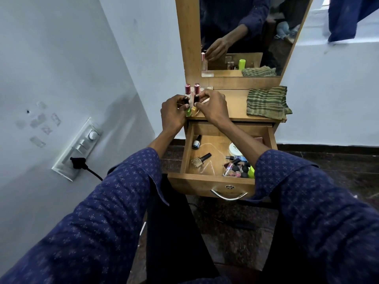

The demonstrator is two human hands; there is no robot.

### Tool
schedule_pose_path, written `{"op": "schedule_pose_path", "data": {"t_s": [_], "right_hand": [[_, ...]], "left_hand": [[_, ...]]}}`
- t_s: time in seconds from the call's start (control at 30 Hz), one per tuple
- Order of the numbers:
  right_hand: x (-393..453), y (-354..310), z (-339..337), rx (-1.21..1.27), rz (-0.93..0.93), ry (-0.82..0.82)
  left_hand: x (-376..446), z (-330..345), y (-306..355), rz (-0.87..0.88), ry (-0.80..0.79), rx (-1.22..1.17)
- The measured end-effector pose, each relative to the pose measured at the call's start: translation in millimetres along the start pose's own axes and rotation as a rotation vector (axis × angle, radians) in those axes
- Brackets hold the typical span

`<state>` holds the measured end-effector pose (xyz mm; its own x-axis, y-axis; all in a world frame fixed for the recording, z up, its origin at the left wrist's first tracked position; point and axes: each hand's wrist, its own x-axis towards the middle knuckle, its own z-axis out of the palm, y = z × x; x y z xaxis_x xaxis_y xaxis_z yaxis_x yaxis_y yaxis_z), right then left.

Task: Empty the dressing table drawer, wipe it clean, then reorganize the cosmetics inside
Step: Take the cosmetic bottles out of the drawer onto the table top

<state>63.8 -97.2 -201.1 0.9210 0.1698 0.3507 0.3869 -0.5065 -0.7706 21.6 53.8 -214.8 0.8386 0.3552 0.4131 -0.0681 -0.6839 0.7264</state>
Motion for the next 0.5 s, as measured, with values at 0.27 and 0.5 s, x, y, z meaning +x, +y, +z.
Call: {"op": "schedule_pose_path", "data": {"t_s": [0.27,0.5], "right_hand": [[2,1,14,-0.043,0.051,0.060],[2,0,20,-0.027,0.036,0.066]], "left_hand": [[6,2,-5,0.001,0.008,-0.017],[10,7,-11,-0.015,0.025,-0.033]]}}
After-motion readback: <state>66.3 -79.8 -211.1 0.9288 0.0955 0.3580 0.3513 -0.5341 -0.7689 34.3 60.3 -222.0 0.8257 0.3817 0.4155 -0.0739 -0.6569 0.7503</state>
